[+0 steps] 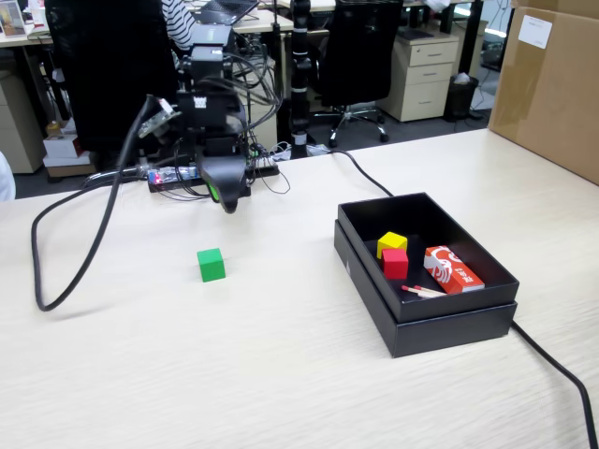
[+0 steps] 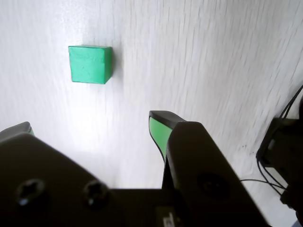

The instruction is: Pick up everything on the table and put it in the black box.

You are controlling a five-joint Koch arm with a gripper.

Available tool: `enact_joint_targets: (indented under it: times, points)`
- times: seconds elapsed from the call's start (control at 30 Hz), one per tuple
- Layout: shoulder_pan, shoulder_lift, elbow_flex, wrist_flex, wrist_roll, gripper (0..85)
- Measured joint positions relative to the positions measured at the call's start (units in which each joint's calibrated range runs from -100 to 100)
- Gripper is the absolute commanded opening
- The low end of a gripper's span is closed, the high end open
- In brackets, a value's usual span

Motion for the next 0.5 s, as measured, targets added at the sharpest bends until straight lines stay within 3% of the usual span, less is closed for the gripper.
enact_joint_targets:
  times: [0.5]
  points:
    - [-2.6, 23.0, 10.3, 0.4, -0.8, 48.0]
